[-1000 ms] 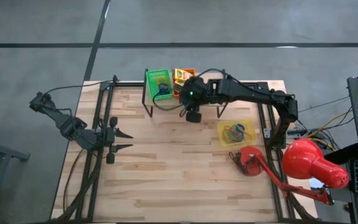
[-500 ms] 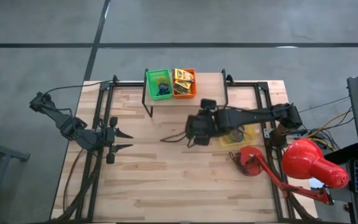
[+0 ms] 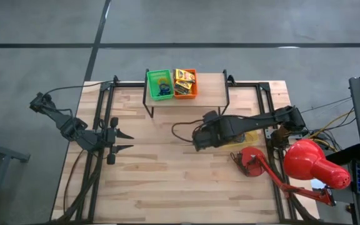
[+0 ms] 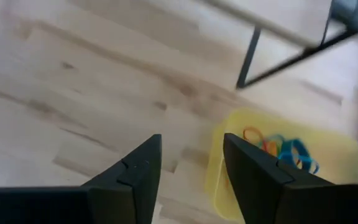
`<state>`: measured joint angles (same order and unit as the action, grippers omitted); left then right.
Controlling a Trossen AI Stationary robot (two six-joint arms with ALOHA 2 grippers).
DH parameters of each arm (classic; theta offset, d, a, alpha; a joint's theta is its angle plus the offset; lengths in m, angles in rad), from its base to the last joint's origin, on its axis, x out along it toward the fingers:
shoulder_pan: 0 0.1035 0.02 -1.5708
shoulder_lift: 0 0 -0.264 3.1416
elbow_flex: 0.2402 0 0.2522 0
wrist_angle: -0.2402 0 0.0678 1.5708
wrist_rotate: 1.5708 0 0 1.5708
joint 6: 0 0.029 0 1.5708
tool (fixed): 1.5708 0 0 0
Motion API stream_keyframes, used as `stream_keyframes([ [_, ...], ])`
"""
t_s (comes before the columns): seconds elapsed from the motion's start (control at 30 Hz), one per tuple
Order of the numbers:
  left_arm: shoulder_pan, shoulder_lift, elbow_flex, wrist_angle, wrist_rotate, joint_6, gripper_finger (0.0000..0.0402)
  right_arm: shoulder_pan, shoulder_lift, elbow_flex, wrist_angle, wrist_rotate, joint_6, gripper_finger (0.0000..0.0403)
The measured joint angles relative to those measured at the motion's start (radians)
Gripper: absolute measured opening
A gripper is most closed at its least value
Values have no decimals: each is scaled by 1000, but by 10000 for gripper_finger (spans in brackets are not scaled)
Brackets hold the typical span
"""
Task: Pick & Place Office Desk Supplies
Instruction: Put the yellow bin on the shelf
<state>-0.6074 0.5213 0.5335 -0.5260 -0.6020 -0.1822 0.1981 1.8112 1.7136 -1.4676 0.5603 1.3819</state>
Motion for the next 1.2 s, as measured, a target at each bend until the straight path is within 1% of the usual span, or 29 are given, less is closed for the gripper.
stream_keyframes([
  [0.07, 0, 0, 0, 0, 0, 0, 141, 1, 1, -27, 13, -19, 38, 175],
  [0.23, 0, 0, 0, 0, 0, 0, 141, -3, 1, -113, 35, -26, 158, 188],
  [0.4, 0, 0, 0, 0, 0, 0, 141, -4, 1, -217, 63, -41, 256, 188],
  [0.47, 0, 0, 0, 0, 0, 0, 141, -4, 1, -265, 100, -45, 256, 187],
  [0.57, 0, 0, 0, 0, 0, 0, 141, -5, 1, -326, 147, -49, 210, 187],
  [0.73, 0, 0, 0, 0, 0, 0, 141, -11, 1, -403, 223, -87, 194, 187],
  [0.97, 0, 0, 0, 0, 0, 0, 141, -11, 0, -477, 302, -93, 207, 187],
  [1.2, 0, 0, 0, 0, 0, 0, 141, -11, 0, -508, 337, -94, 188, 187],
])
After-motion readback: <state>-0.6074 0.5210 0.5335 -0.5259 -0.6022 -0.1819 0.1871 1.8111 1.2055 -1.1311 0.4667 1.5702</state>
